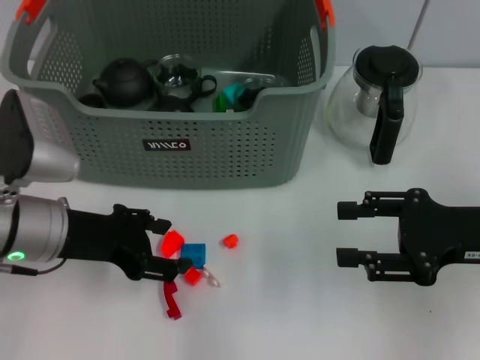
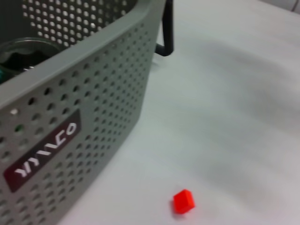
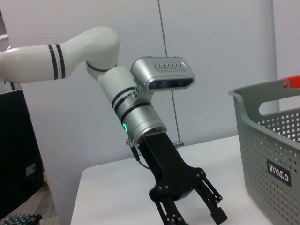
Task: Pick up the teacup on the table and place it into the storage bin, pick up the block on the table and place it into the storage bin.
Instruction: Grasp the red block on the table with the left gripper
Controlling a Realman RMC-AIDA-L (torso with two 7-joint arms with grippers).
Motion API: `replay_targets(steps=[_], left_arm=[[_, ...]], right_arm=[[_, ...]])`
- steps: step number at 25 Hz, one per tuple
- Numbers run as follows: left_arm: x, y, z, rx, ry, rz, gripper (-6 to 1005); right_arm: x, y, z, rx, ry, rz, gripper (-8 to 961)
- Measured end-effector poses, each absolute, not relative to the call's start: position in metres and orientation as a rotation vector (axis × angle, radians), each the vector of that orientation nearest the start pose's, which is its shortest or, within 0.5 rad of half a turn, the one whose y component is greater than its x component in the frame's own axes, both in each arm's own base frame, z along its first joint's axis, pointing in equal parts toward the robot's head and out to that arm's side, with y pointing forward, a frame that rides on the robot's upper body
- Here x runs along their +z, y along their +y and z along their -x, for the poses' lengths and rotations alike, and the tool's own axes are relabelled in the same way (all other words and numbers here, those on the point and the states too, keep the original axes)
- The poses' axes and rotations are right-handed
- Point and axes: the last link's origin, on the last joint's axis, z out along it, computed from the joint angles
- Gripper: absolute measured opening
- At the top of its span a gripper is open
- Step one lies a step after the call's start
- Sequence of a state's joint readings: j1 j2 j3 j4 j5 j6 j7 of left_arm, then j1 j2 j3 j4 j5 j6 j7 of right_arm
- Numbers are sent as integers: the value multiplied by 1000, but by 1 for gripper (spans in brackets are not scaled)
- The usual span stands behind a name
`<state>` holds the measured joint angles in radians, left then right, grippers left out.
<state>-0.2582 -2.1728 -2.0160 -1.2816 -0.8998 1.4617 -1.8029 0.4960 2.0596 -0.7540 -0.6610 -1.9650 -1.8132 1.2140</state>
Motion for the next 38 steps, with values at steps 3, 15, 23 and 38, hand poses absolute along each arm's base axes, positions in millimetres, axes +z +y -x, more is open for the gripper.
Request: replay_targets(steps=[3, 15, 23, 38], left_arm=[[-10, 300, 259, -29, -643, 2747, 810], [-28, 312, 270, 89, -588, 2674, 766], [-31, 314, 272, 122, -568, 2659, 689], [-30, 314, 271, 152, -616, 2670, 233]], right_arm=[[4, 293, -249, 854, 311, 2941, 686], [4, 293, -249, 850, 311, 2940, 688], [4, 292, -251, 851, 323, 2933, 687], [3, 291, -252, 852, 328, 2932, 688]])
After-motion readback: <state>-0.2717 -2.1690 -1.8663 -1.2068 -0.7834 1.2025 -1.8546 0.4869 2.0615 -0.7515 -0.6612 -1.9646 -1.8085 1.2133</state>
